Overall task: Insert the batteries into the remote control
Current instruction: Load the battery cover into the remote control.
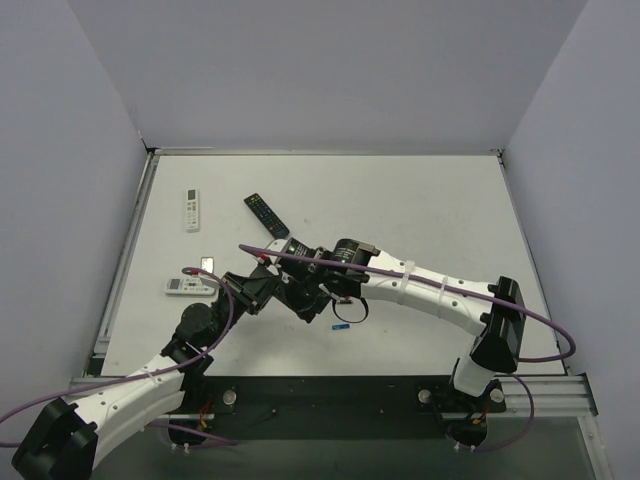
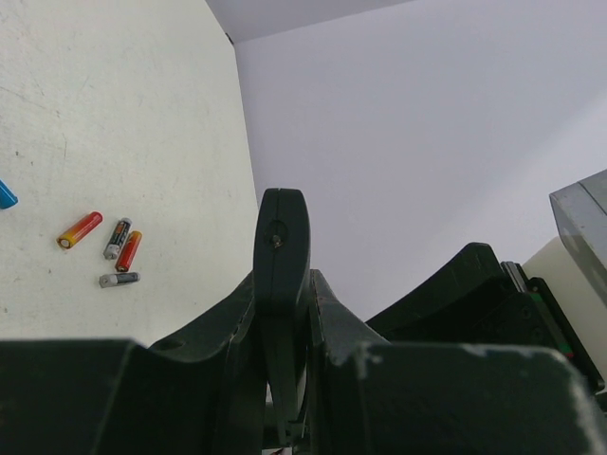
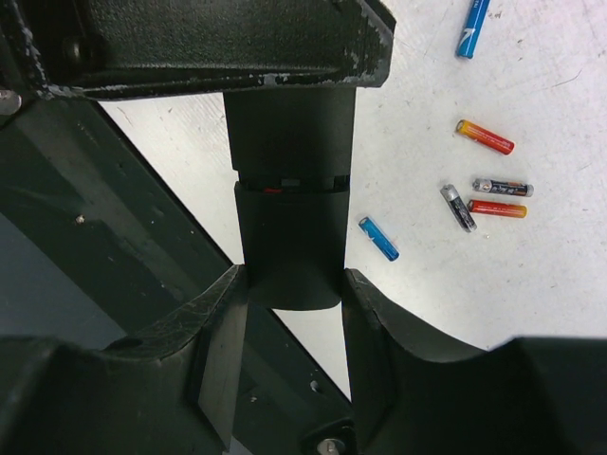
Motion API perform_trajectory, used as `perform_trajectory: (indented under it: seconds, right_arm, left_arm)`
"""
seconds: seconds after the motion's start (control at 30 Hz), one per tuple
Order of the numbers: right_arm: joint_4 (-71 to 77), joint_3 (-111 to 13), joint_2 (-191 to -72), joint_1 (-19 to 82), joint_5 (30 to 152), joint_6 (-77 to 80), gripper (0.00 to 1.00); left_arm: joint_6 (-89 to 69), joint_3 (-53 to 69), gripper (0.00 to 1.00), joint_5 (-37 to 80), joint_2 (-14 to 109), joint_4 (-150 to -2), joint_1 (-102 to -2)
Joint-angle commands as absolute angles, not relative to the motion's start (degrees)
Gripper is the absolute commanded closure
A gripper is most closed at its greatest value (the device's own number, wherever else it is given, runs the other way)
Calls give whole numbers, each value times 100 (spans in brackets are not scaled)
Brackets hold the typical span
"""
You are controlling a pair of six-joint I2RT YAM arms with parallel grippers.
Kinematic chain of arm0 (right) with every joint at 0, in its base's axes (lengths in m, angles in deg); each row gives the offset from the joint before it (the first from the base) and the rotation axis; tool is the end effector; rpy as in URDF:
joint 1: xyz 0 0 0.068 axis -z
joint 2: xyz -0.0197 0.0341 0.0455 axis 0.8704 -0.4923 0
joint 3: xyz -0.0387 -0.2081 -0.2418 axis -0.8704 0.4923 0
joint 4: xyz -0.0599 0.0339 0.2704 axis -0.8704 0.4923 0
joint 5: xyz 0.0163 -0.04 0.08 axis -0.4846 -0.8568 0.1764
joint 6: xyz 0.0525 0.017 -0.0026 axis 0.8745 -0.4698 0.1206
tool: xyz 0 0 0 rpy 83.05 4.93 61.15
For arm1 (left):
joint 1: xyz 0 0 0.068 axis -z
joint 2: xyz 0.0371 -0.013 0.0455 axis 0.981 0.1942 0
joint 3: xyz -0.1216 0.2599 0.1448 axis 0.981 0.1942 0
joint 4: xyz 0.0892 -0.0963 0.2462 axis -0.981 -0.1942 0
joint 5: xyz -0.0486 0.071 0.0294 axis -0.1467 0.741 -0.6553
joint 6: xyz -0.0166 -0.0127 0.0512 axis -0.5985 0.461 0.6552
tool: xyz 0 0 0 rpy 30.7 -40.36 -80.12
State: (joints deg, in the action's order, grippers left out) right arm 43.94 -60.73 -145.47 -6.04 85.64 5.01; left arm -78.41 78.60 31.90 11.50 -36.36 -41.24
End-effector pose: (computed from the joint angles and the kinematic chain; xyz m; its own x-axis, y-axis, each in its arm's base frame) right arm 0.1537 0.3590 0.3669 -0.4605 -0.6136 -0.6414 -0.8602 0.4867 0.1520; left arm 0.1063 -0.0802 0.2074 -0.5600 -0.8092 -0.1778 0.1662 0.1005 -0.9810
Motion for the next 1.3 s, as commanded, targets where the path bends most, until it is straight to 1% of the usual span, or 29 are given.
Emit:
perform_trajectory:
  seconds: [0.0,0.1,0.47,0.6,0.77,0.83,1.0,1.27]
  right_arm:
    - [4985,-6399,-14733,-462,8648,624,81]
    - [5056,-6452,-14750,-401,8683,633,80]
    - [5135,-6681,-14865,-383,8841,554,73]
    - [5179,-6768,-14891,-383,8859,510,68]
    - [5223,-6821,-14909,-392,8902,484,68]
    - [5258,-6848,-14917,-392,8929,475,65]
    - [5311,-6900,-14953,-400,8973,457,62]
    - [5390,-7041,-15014,-436,8982,405,60]
  left_arm:
    - [-8085,7829,100,3081,1059,-2721,-4048]
    - [-8102,7829,100,3089,1068,-2703,-4030]
    - [-8128,7776,100,3081,1208,-2598,-3978]
    - [-8164,7794,100,3124,1209,-2607,-3969]
    - [-8260,7820,100,3142,1226,-2677,-3960]
    - [-8304,7838,100,3160,1226,-2730,-3943]
    - [-8366,7873,100,3212,1200,-2765,-3925]
    - [-8436,7891,100,3274,1077,-3028,-3916]
